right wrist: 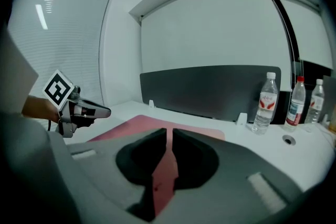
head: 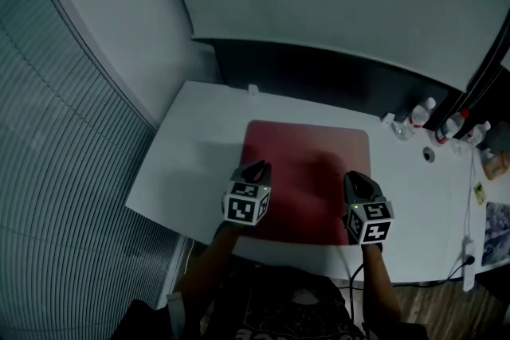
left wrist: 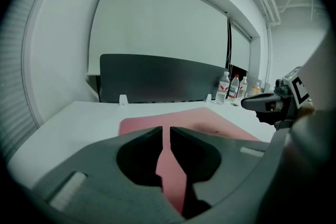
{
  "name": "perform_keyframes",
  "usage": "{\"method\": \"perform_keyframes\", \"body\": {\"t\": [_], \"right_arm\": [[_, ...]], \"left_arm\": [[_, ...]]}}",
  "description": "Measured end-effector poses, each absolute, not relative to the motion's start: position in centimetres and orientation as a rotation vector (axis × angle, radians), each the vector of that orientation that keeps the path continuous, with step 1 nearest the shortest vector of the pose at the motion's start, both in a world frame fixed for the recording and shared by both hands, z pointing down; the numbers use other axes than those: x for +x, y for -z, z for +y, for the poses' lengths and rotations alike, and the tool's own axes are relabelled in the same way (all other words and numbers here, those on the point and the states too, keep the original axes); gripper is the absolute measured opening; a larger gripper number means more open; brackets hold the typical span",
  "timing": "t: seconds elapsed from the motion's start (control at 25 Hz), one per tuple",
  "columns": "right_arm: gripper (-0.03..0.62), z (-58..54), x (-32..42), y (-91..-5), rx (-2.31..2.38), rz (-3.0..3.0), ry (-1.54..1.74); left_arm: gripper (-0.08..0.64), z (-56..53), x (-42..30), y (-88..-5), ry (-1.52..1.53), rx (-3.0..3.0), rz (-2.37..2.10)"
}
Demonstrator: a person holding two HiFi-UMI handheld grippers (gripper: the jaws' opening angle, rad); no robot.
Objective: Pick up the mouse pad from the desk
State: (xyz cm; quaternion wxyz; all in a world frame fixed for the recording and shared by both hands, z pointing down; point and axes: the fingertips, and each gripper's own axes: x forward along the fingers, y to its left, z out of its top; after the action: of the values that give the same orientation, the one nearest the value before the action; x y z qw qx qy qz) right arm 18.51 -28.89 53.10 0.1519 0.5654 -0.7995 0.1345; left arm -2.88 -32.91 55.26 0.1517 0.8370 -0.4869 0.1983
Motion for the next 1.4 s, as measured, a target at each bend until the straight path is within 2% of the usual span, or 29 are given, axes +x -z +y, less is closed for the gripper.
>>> {"method": "perform_keyframes", "body": {"t": [0.52,1.0,1.4], "right_arm": [[0.094,-29.9,21.9,-57.7,1.611,-2.241,-0.519],[0.156,-30.8,24.1,-60.9,1.588,-2.166,-0.575],[0.245,-31.4,26.0,-63.2,1.619,-2.117,-0.675]], "left_arm": [[0.159,-34.6,-6.6,-60.7,-0.697,2.295,-1.424],[0.254,-35.5,-8.9,-64.5,-0.753,2.162,-1.428],[0.317,-36.2,-9.1,-64.7,-0.773,2.133,-1.397]]}}
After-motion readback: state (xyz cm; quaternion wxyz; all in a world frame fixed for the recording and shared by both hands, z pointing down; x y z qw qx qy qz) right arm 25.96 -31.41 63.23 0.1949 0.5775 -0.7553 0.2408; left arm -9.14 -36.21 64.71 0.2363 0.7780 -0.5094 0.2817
